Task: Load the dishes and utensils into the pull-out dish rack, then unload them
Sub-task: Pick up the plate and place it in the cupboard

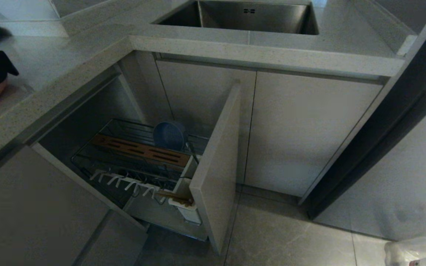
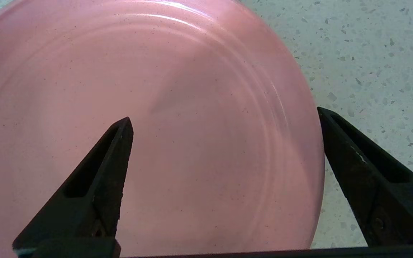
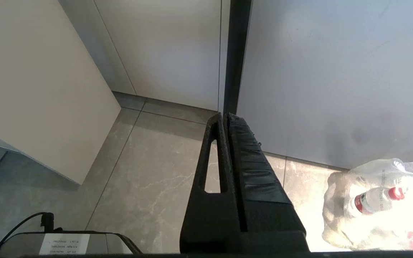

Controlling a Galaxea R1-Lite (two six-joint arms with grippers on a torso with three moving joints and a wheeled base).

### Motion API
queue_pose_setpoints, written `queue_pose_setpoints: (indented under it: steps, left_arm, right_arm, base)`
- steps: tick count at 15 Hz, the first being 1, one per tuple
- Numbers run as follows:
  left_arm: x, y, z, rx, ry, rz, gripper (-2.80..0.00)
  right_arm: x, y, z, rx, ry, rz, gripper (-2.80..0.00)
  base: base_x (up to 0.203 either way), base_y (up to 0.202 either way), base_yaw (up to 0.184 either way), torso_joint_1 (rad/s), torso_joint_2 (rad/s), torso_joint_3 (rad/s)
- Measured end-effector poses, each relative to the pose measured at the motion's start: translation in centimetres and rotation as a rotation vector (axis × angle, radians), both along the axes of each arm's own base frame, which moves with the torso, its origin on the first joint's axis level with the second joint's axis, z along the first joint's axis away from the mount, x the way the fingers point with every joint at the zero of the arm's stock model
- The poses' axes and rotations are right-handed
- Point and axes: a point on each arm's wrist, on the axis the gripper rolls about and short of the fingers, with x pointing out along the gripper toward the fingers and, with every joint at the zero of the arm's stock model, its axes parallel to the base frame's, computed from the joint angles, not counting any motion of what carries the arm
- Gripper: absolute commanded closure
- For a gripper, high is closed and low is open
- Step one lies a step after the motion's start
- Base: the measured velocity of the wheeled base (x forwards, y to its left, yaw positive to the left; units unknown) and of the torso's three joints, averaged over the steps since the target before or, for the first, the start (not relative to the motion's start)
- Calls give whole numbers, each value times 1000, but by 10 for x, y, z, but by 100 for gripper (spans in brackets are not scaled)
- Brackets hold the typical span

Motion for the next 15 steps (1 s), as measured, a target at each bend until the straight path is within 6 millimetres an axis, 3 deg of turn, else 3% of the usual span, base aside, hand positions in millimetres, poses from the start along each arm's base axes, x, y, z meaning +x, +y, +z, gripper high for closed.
queue_pose_setpoints:
  steps: [2, 3, 15]
  left_arm:
    - [0, 0, 0, 0, 0, 0, -280]
    - [0, 0, 0, 0, 0, -1, 0]
    - [-3, -3, 2, 0, -10, -11, 0]
  right_arm:
    - [0, 0, 0, 0, 0, 0, 0]
    - [0, 0, 0, 0, 0, 0, 0]
    - [0, 0, 0, 0, 0, 0, 0]
  base:
    - [0, 0, 0, 0, 0, 0]
    - [0, 0, 0, 0, 0, 0]
    - [0, 0, 0, 0, 0, 0]
